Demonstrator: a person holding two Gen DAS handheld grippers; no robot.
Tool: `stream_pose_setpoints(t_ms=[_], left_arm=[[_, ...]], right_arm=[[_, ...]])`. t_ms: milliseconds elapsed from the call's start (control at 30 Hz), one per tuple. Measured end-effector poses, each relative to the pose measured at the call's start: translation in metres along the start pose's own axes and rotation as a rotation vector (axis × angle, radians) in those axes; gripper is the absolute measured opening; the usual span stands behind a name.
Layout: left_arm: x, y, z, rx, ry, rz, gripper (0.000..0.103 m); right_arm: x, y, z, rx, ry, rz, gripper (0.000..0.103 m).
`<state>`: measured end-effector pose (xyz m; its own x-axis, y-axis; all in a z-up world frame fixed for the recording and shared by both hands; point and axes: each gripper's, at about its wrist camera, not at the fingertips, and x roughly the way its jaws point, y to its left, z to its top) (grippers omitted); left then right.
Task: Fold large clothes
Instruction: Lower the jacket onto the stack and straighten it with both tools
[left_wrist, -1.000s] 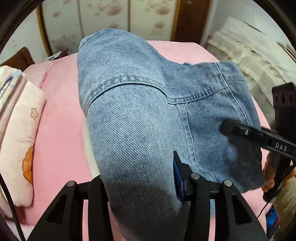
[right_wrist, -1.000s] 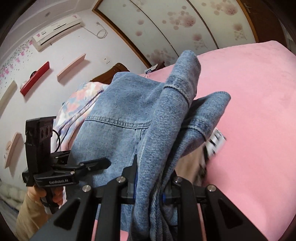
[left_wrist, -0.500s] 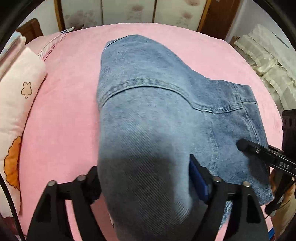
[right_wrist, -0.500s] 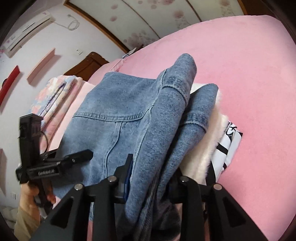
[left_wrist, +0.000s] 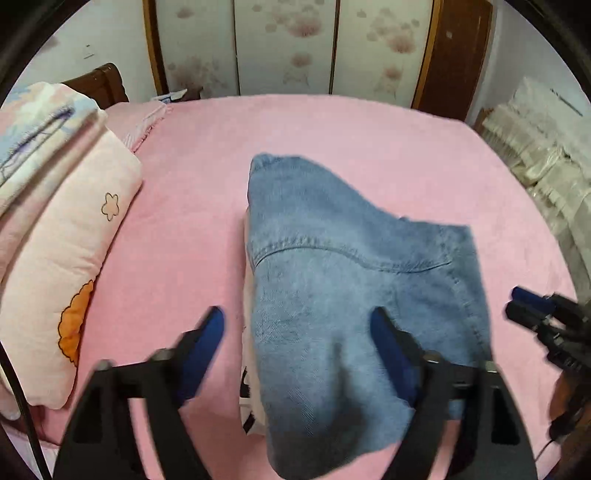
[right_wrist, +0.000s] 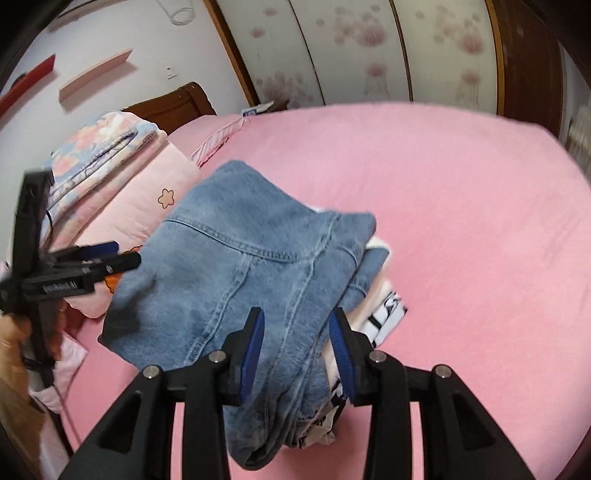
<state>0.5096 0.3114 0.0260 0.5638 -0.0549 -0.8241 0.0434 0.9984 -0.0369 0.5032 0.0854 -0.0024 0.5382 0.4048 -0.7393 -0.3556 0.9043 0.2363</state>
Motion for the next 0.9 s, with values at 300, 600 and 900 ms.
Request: stream_pose_setpoints(t_ms=[300, 600, 900], left_arm=[[0.023, -0.028, -0.012, 0.084, 0.054, 0.050, 0.019], [0.038, -0.004, -0.030, 0.022, 0.005, 0.016, 0.008], [0.044, 0.007, -0.038, -0.027, -0.026, -0.048, 0.007]], right_arm=[[0.023, 0.027, -0.004, -0.016, -0.012, -0.001, 0.034], [0.061, -0.004, -0.030, 0.001, 0.016, -0.087, 0.016], [0.066, -0.017, -0.048, 0.040, -0.016, -0.067, 0.016]])
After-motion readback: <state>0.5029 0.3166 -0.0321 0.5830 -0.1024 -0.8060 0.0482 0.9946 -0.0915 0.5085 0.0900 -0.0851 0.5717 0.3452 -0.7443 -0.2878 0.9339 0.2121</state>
